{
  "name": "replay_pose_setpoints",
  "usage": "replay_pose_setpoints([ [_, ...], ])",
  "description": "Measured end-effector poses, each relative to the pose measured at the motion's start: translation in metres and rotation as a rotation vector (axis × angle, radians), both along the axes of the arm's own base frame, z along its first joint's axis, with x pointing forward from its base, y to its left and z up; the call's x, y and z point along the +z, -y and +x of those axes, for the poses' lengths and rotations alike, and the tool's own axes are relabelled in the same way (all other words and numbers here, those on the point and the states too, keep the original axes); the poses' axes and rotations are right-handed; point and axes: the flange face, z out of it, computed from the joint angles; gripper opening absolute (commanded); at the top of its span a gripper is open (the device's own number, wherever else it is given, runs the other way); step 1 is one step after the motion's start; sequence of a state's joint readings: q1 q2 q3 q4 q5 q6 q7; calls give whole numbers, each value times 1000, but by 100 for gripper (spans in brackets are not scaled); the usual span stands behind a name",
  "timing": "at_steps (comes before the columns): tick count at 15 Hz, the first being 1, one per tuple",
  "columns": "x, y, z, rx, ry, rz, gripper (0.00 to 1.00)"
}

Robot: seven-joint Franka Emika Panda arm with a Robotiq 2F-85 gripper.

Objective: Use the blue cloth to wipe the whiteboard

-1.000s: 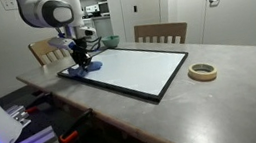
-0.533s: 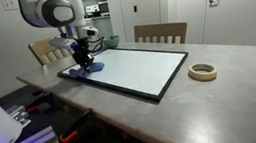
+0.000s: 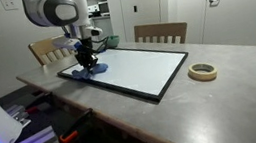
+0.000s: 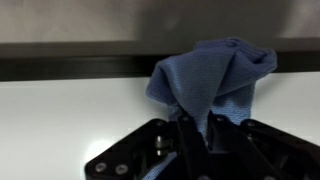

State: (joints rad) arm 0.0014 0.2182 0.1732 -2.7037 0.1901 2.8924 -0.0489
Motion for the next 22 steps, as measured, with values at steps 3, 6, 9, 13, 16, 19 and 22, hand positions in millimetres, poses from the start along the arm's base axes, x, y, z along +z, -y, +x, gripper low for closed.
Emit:
replay_pose_setpoints([
  [3, 0, 9, 0, 14, -16, -5, 3],
  [6, 0, 16, 1, 65, -40, -17, 3],
  [9, 1, 20, 5, 120, -71, -31, 3],
  [13, 4, 24, 15, 154, -95, -48, 3],
  [16, 9, 21, 26, 166, -103, -50, 3],
  [19, 14, 16, 40, 188, -103, -55, 3],
  [22, 13, 13, 55, 201, -103, -61, 3],
])
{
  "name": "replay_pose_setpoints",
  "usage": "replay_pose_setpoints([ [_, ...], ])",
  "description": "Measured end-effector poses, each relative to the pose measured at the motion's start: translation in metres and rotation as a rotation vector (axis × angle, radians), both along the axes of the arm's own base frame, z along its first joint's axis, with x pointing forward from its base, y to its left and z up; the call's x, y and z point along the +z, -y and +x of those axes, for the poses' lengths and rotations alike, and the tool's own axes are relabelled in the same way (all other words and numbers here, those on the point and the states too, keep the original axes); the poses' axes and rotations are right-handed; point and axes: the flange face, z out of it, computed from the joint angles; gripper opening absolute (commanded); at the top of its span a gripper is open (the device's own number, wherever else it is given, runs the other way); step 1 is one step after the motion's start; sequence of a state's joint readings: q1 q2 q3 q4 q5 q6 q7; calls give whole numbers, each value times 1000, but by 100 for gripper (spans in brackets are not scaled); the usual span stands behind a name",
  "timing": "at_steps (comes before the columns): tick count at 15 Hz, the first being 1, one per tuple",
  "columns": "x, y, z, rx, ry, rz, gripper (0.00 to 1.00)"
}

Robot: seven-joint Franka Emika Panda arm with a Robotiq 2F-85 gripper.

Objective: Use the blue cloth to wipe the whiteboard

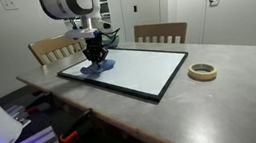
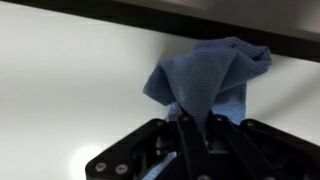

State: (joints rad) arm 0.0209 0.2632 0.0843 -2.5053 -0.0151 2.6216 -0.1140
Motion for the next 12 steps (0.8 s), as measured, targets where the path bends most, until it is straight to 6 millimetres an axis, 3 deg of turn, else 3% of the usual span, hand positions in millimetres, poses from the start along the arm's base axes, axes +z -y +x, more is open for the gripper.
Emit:
replay_pose_setpoints([
  [12, -9, 3, 57, -14, 25, -16, 3],
])
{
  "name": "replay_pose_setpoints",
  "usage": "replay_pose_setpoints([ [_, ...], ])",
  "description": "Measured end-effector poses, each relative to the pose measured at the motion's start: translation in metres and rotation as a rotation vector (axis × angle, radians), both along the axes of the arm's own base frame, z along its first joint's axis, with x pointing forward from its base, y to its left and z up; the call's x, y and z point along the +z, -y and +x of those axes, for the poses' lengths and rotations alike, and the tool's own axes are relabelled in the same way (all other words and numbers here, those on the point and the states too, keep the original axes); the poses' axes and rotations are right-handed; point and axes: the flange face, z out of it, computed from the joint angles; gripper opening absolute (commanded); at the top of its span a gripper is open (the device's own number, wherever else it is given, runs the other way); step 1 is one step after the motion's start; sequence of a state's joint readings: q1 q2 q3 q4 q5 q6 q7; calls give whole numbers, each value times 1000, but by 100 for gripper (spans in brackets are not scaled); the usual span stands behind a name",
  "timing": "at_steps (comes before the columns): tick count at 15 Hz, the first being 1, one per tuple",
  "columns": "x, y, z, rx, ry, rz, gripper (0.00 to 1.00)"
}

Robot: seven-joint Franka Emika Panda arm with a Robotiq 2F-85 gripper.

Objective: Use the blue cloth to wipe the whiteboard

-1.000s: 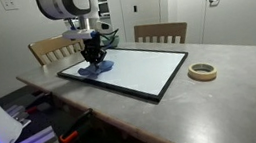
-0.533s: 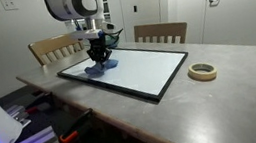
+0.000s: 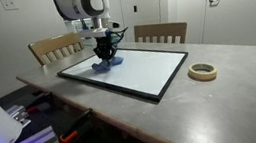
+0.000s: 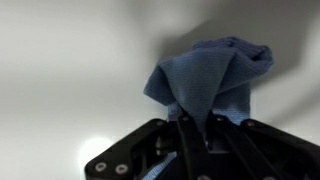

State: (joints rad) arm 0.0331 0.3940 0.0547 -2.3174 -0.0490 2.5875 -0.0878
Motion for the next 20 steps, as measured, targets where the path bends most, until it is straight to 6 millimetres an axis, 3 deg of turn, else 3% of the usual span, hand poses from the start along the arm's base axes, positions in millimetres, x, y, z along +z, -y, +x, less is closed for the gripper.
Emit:
replay_pose_setpoints([
  [20, 1, 18, 106, -15, -12, -40, 3],
])
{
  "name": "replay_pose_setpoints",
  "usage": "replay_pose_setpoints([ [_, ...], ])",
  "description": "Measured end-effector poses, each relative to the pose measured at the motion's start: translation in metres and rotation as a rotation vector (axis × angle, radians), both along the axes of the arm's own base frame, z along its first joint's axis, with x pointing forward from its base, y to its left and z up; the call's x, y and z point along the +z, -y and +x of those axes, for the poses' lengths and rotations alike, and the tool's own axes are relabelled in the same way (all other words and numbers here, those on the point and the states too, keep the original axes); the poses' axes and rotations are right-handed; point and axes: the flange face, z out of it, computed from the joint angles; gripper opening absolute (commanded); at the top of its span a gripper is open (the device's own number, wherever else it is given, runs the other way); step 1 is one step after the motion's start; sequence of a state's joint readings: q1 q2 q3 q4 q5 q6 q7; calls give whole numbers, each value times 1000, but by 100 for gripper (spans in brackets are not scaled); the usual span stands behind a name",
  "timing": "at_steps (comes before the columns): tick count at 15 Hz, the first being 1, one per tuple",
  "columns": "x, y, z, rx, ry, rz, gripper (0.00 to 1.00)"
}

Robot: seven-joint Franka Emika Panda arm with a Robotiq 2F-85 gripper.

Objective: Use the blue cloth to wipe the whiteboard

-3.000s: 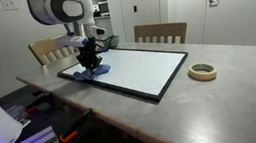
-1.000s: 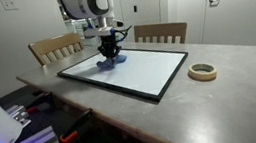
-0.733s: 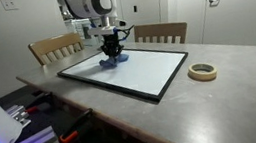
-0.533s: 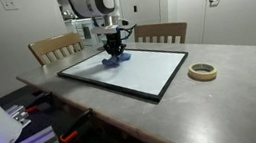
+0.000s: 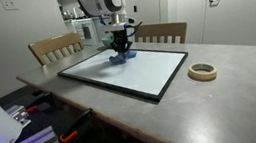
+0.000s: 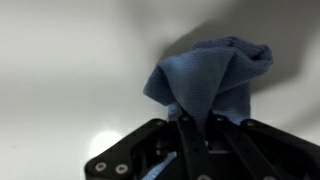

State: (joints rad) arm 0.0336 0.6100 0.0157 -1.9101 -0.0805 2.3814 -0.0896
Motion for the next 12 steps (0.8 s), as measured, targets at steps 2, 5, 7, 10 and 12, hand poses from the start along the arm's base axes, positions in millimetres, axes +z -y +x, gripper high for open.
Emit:
replay_pose_setpoints([
  [2, 0, -2, 9, 9, -2, -6, 3],
  [5, 0, -5, 21, 22, -8, -14, 3],
  [7, 0, -8, 27, 31, -13, -20, 3],
  [10, -1, -11, 36, 43, -16, -25, 3],
  [12, -1, -13, 40, 47, -21, -27, 3],
])
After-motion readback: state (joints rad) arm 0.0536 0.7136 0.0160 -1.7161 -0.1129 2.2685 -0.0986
